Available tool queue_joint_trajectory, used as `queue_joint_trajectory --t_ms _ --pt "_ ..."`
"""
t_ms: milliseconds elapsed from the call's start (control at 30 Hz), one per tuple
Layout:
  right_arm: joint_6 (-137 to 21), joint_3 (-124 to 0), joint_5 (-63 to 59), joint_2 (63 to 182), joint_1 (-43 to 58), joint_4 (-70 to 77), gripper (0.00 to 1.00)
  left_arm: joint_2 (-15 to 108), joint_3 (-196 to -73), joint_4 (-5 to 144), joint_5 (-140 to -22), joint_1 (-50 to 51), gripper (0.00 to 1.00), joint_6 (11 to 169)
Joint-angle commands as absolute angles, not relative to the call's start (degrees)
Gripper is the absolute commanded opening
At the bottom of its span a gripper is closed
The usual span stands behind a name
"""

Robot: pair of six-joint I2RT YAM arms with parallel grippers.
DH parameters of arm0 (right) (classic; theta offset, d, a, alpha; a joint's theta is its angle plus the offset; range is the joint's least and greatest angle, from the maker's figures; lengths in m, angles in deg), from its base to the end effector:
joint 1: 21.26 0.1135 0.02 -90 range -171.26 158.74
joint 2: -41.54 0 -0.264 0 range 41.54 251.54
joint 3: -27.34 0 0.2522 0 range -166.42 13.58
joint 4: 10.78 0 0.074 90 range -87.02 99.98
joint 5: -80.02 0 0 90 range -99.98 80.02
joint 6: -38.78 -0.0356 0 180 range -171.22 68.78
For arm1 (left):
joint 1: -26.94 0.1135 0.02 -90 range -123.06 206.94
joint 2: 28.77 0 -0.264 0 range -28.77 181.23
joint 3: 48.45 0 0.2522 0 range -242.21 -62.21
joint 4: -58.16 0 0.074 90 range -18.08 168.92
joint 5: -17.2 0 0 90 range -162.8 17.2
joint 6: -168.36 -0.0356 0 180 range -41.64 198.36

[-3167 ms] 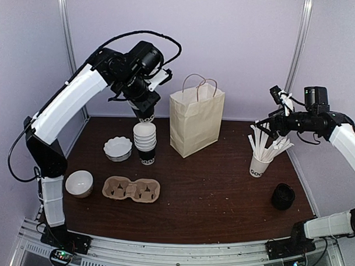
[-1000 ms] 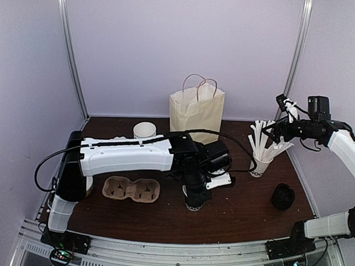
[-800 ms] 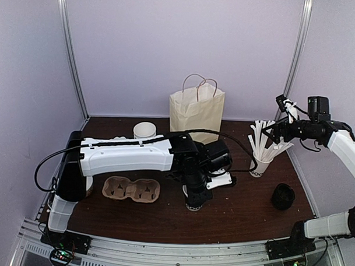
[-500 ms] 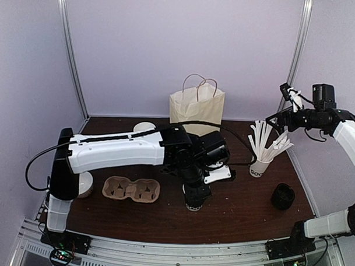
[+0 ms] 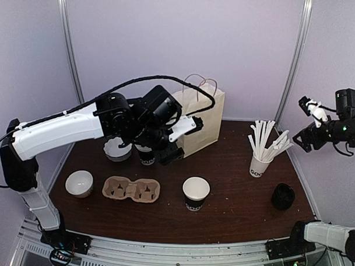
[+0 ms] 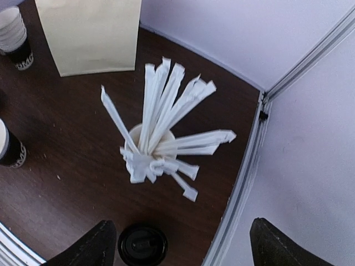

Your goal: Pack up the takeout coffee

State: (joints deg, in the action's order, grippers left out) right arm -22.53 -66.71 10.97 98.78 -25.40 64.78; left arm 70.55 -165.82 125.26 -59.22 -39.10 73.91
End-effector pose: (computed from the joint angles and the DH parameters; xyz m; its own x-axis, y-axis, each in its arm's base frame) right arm 0.1632 0.0009 0.4195 -0.4465 -0.4172 -0.7916 -0.4845 0.8565 -0.1781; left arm 0.1594 -0.3381 0.3701 -0.2417 0.7297 -0.6397 0.8471 0.4802 0.2277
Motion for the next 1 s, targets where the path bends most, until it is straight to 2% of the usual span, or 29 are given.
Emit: queue_joint_trajectory --t_ms 0,200,267,367,433,600,967 --pt "-11.69 -58.74 0.27 93.22 -26.58 75.89 0.86 64.62 -154.62 112.01 -56.71 -32.12 0.67 79.01" --pt "-7.79 -56.08 -1.62 90.86 -26.79 86.45 0.77 58.36 -147.12 106.62 -54.35 -30.4 0.68 79.46" --pt "-4.57 -55.44 -1.21 92.04 -26.77 90.83 0.71 57.84 -146.32 105.95 -54.4 -30.45 0.68 79.44" --pt "1.5 -52.14 -0.74 94.27 -26.73 95.32 0.56 57.49 -146.02 105.85 -54.58 -30.38 0.68 79.46" --pt "4.62 -48.55 -0.55 94.92 -26.63 95.5 0.51 57.3 -145.61 105.58 -53.97 -30.44 0.68 79.34" --pt "5.47 -40.91 -0.91 96.39 -24.35 88.15 0.5 56.19 -144.67 104.65 -53.29 -30.43 0.68 78.94" --pt "-1.26 -34.46 -3.54 104.55 -16.2 71.76 0.47 56.83 -143.86 103.84 -52.5 -30.43 0.68 76.8"
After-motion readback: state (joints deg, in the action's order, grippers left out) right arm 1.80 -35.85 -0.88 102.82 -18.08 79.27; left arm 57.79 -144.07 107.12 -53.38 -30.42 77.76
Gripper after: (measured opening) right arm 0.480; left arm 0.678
